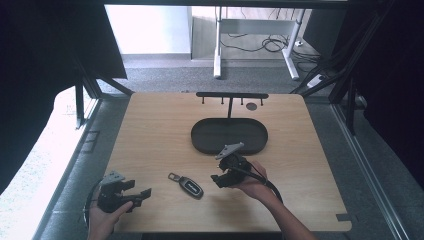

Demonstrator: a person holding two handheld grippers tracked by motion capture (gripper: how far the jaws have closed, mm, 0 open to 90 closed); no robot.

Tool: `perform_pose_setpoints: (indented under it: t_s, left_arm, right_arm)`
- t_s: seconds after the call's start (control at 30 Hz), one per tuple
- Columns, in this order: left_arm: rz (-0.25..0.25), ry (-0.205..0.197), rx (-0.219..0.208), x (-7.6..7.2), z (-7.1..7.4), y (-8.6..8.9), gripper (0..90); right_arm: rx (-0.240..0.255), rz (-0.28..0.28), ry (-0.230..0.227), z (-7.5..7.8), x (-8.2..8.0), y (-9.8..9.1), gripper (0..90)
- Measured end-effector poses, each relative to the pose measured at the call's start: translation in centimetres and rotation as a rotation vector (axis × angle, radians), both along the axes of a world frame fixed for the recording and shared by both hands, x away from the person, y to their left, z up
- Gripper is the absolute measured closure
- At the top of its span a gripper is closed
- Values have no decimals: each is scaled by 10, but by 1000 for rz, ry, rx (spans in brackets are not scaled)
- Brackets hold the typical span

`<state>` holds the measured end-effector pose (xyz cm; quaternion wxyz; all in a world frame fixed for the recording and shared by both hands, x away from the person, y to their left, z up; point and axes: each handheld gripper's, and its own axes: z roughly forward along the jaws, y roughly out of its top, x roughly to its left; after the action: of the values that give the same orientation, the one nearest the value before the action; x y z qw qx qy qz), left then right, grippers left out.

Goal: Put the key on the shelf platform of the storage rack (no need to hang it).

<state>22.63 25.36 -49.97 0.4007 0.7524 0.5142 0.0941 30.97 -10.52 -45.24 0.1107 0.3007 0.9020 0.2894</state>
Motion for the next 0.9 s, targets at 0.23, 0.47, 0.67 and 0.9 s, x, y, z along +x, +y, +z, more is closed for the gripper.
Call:
perform_pose_setpoints:
  t_s: [0.23, 0.47, 0.67, 0.9]
  left_arm:
    - [-1, 2, 0, 0, 0, 1, 223]
    - [-3, 4, 0, 0, 0, 0, 223]
    - [3, 2, -1, 0, 0, 1, 223]
    - [0, 0, -2, 0, 0, 0, 223]
  right_arm:
    - [-10, 21, 3, 0, 0, 10, 351]
    - [-7, 43, 13, 0, 1, 23, 358]
    - [-5, 63, 16, -1, 2, 32, 356]
    - [-11, 84, 8, 2, 2, 43, 354]
